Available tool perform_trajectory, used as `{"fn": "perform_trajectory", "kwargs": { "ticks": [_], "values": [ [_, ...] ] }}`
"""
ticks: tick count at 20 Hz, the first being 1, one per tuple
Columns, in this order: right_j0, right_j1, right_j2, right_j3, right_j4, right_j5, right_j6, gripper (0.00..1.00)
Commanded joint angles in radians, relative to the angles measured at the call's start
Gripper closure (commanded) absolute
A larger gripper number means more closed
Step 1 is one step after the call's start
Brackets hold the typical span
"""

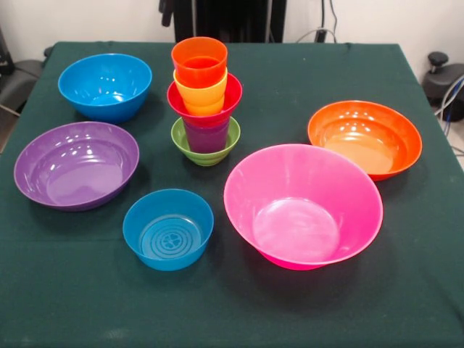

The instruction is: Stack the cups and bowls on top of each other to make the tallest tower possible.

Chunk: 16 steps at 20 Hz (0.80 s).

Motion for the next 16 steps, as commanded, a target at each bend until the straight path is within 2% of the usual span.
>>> {"fn": "perform_trajectory", "kwargs": {
  "ticks": [1,7,10,14,16],
  "values": [
    [-0.022,0.123,0.101,-0.006,-0.085,-0.056,-0.072,0.0],
    [-0.034,0.154,0.102,-0.01,-0.107,-0.088,-0.043,0.0],
    [-0.066,0.166,0.134,-0.019,-0.128,-0.08,-0.062,0.0],
    [-0.05,0.195,0.109,-0.045,-0.14,-0.115,-0.039,0.0],
    [-0.063,0.199,0.114,-0.056,-0.143,-0.11,-0.043,0.0]
  ]
}}
